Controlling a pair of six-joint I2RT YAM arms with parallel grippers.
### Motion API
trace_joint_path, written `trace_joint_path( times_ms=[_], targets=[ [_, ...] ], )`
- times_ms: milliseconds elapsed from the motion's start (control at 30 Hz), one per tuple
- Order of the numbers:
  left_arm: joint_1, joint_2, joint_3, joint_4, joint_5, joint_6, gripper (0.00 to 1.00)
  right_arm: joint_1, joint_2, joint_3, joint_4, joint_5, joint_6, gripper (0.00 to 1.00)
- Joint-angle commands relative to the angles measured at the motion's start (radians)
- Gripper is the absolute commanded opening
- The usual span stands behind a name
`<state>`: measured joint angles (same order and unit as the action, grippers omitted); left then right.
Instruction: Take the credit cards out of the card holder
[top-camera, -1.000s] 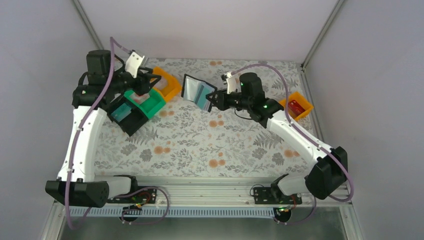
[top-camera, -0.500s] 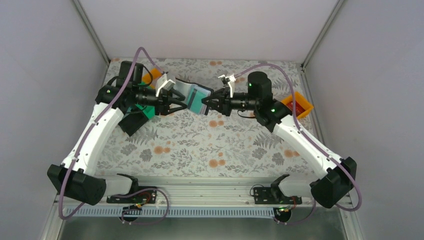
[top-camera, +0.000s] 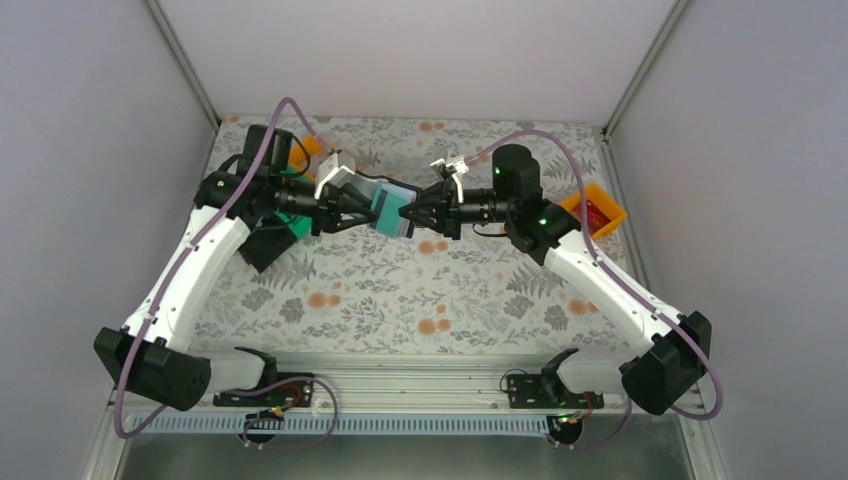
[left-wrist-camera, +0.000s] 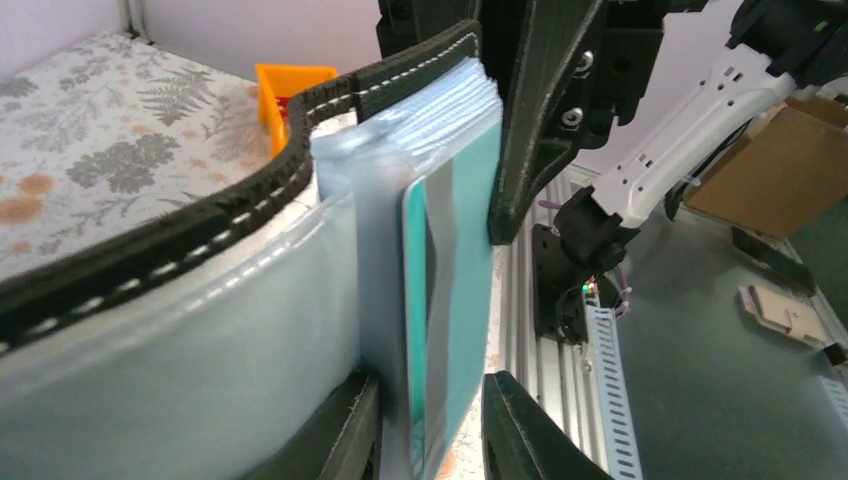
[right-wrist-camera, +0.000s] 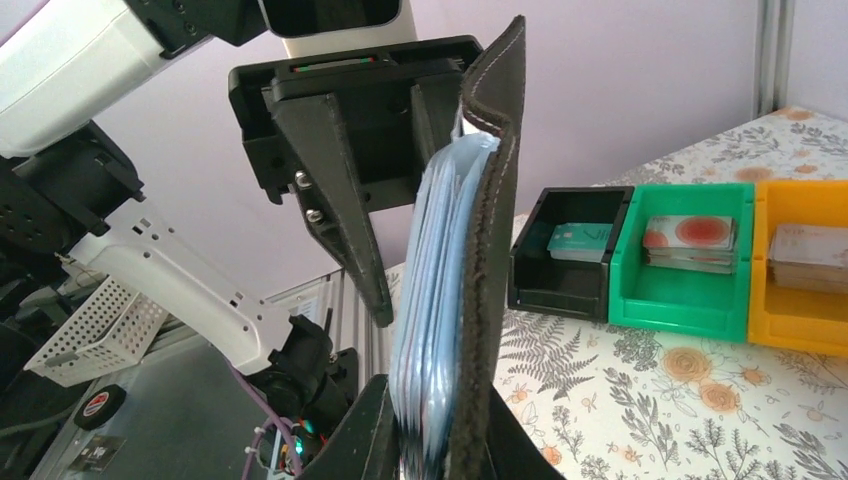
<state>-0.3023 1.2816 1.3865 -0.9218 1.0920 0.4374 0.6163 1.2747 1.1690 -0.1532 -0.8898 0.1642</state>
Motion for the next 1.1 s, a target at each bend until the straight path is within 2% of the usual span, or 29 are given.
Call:
trace_joint_path(
  times_ms=[0,67,100,167,233,300,600,633,667,800,900,967,1067],
  targets=[
    [-0.032,0.002,0.020,0.000,0.061,0.053,0.18,0.041,0.029,0.046,0.062,-0.087,-0.024,0.04],
    [-0.031,-0.005,0.023,-0.012,0.082,0.068,0.04,0.040,0.032,0.043,0.071,-0.085,-0.021,0.04],
    [-0.031,-0.009,0.023,-0.014,0.091,0.071,0.03,0.041,0.032,0.040,0.073,-0.082,-0.018,0.04],
    [-0.030,-0.021,0.020,-0.011,0.095,0.071,0.02,0.041,0.029,0.035,0.071,-0.071,-0.017,0.10],
    [-0.016,-0.032,0.019,0.002,0.093,0.057,0.02,0.041,0.020,0.023,0.069,-0.053,-0.018,0.24],
    [0.013,-0.041,0.019,0.008,0.107,0.043,0.02,0.039,0.002,-0.007,0.072,-0.031,-0.019,0.33],
    [0.059,-0.050,0.009,0.001,0.160,0.049,0.02,0.034,-0.047,-0.082,0.109,-0.008,-0.009,0.47],
    [0.060,-0.051,0.009,-0.002,0.162,0.055,0.02,0.034,-0.050,-0.083,0.108,-0.003,-0.010,0.45],
    [0.061,-0.051,0.008,-0.004,0.164,0.057,0.02,0.033,-0.049,-0.082,0.108,0.001,-0.008,0.39],
    [0.061,-0.051,0.004,-0.015,0.183,0.078,0.02,0.033,-0.042,-0.071,0.110,-0.006,-0.002,0.07],
    [0.064,-0.056,0.008,-0.039,0.215,0.117,0.04,0.033,-0.049,-0.075,0.112,-0.020,-0.007,0.04],
    [0.071,-0.061,0.019,-0.063,0.241,0.146,0.20,0.033,-0.055,-0.077,0.110,-0.033,-0.014,0.04],
    [0.084,-0.069,0.033,-0.069,0.279,0.154,0.23,0.033,-0.061,-0.075,0.100,-0.043,-0.025,0.04]
  ],
)
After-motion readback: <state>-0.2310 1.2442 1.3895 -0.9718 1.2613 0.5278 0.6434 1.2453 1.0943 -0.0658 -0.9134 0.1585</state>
